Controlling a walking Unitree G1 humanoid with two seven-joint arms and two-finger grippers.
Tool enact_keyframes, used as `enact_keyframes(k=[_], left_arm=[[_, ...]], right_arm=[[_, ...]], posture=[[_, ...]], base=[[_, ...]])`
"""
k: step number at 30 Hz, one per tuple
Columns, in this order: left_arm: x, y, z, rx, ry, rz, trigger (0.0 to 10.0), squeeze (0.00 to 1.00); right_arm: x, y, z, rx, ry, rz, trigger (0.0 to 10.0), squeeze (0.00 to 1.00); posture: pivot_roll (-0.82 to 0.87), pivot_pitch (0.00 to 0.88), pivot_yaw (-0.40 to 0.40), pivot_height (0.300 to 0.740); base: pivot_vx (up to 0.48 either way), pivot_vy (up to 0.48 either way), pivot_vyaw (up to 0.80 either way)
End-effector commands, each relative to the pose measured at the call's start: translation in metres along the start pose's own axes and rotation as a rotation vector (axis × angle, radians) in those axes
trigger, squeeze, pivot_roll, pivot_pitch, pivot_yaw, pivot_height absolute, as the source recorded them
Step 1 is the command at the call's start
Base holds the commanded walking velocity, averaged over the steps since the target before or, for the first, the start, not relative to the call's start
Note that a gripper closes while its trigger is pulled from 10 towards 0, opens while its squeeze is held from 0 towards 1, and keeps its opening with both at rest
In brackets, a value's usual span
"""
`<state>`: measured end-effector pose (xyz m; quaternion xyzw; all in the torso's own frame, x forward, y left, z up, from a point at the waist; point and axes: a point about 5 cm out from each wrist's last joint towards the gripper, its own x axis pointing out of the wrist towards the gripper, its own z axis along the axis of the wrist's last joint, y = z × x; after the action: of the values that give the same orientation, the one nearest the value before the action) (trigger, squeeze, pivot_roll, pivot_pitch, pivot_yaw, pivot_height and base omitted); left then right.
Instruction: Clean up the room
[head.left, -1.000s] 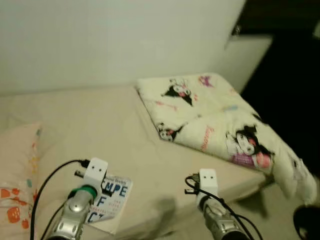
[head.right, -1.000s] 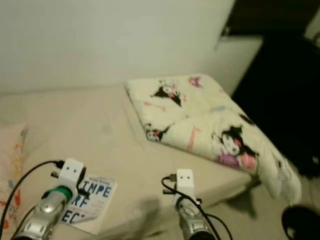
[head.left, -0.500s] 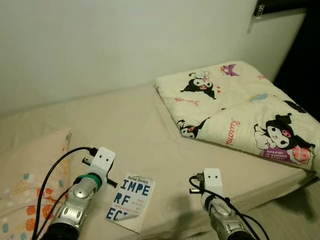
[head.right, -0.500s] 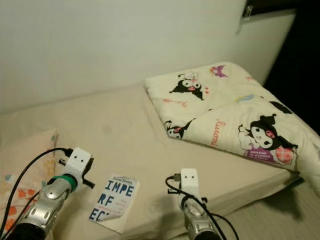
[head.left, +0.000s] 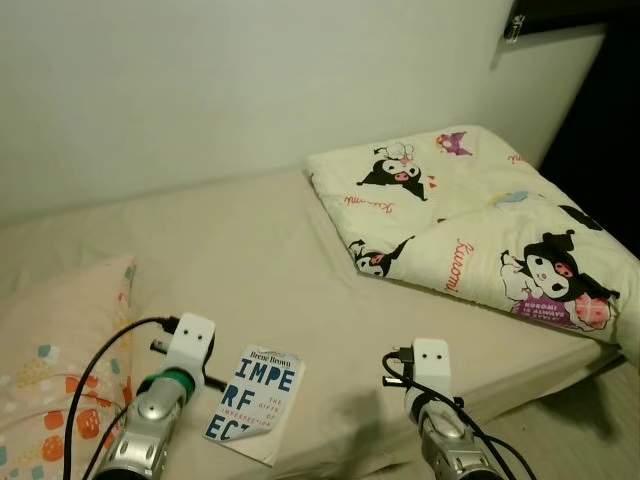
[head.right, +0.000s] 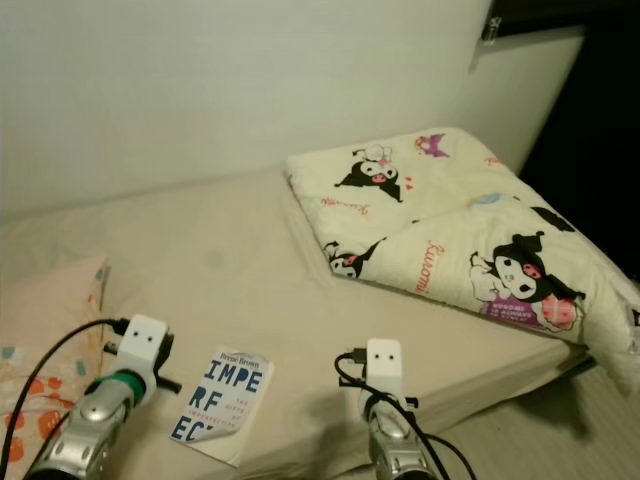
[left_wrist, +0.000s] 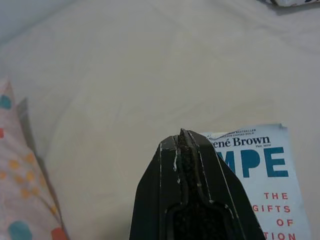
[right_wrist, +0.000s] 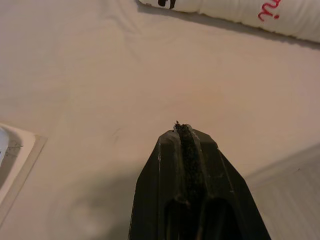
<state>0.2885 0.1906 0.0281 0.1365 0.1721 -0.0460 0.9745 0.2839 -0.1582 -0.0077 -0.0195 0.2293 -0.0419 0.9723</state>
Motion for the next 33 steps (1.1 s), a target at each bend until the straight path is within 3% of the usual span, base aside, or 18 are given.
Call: enact_keyframes(k=[1,4,9,25,28,33], left_arm=[[-0.002,-0.003,-0.008,0.019,0.022,-0.009,10.0,0.0],[-0.004,-0.006,-0.009,0.009,0.018,0.023,10.0,0.0],[-0.005,-0.007,-0.008,-0.016,0.008,0.048,10.0,0.0],[0.0,-0.01,0.002,-0.004,-0.026,0.034,10.0,0.0],[-0.001,-0.011,0.002,0.008,-0.027,0.022,10.0,0.0],[-0.001,-0.006,0.001,-0.046,-0.016,0.069,10.0,0.0]], right_arm=[[0.001,-0.001,0.002,0.0,-0.002,-0.007,10.0,0.0],[-0.003,-0.006,-0.007,0.057,0.034,-0.004,10.0,0.0],[-0.003,-0.011,-0.015,0.05,0.07,-0.01,10.0,0.0],[0.0,0.002,-0.008,0.028,0.085,0.026,10.0,0.0],[0.0,0.002,-0.008,0.023,0.083,0.027,10.0,0.0],[0.001,0.0,-0.007,0.013,0.084,0.025,10.0,0.0]], posture=[[0.1,0.013,0.037,0.74],[0.15,0.0,0.008,0.74],[0.16,0.0,0.009,0.74],[0.15,0.006,-0.009,0.74],[0.14,0.0,-0.006,0.74],[0.15,0.003,-0.009,0.74]], base=[[0.0,0.0,0.0],[0.0,0.0,0.0],[0.0,0.0,0.0],[0.0,0.0,0.0],[0.0,-0.48,0.0],[0.0,-0.094,0.0]])
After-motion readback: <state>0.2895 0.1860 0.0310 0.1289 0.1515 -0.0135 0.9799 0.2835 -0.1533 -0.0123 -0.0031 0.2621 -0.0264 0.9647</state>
